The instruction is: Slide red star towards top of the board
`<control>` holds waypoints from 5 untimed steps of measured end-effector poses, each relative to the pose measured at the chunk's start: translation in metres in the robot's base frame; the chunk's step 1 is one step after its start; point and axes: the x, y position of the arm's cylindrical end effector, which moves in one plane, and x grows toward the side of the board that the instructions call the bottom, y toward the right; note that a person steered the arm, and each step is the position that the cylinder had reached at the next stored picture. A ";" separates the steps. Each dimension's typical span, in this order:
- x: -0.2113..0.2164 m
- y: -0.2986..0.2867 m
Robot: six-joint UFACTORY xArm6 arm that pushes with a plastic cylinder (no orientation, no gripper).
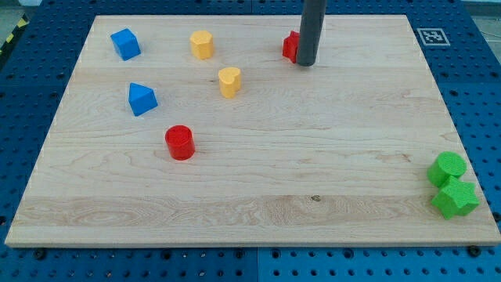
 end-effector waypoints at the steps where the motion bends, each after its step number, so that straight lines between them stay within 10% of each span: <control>1: -0.013 -0.002; 5: -0.027 -0.011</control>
